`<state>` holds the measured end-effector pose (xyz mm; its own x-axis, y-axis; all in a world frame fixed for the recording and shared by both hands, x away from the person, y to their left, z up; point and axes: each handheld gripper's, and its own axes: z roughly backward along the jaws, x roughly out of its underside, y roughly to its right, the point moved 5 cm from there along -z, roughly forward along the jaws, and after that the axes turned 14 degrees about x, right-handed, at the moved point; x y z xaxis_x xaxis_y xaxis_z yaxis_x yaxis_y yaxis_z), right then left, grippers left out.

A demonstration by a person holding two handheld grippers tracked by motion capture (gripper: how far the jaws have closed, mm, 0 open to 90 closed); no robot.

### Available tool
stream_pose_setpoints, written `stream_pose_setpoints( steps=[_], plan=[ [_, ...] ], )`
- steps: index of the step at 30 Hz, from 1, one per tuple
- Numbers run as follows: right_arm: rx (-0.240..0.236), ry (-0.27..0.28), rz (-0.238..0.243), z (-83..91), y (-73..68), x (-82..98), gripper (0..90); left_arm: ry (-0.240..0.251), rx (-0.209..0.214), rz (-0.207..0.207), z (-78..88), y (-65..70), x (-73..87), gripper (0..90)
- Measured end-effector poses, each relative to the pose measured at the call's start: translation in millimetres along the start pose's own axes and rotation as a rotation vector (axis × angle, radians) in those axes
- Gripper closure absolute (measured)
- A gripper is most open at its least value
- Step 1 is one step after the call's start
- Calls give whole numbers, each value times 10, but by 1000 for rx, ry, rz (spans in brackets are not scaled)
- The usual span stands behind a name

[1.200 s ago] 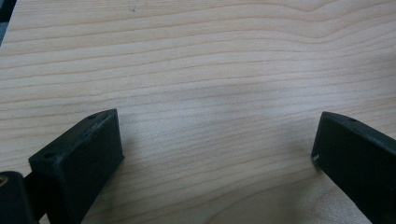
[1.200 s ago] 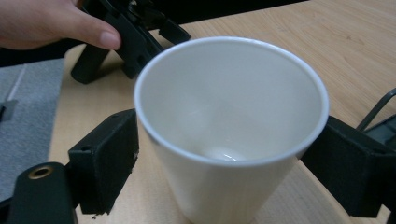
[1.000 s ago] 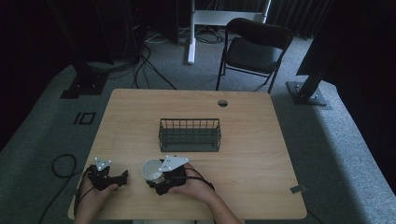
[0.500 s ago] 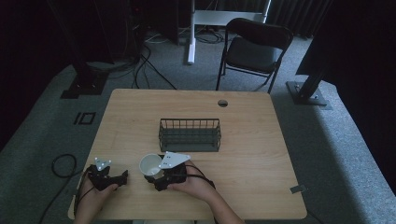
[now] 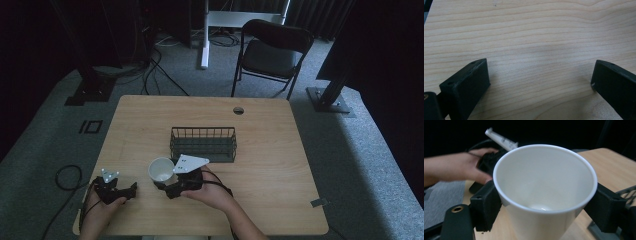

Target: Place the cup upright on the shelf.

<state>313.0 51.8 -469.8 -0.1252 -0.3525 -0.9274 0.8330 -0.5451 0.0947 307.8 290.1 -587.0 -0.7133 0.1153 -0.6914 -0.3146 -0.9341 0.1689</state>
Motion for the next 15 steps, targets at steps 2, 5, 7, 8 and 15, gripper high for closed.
stream_pose_setpoints(
  steps=[2, 5, 7, 8, 15],
  plan=[
    [27, 22, -19, 32, 69, -65, 202, 0, 0, 0, -1, 0, 0, 20],
    [73, 45, -29, 90, 180, -158, 202, 0, 0, 0, -1, 0, 0, 20],
    [108, 66, -42, 127, 260, -218, 202, -1, 0, 0, 0, 0, 0, 20],
    [122, 72, -39, 142, 298, -242, 202, -1, 0, 1, 0, 0, 0, 20],
    [259, 116, -93, 221, 593, -381, 203, -2, 0, 0, 1, 0, 0, 20]
  ],
)
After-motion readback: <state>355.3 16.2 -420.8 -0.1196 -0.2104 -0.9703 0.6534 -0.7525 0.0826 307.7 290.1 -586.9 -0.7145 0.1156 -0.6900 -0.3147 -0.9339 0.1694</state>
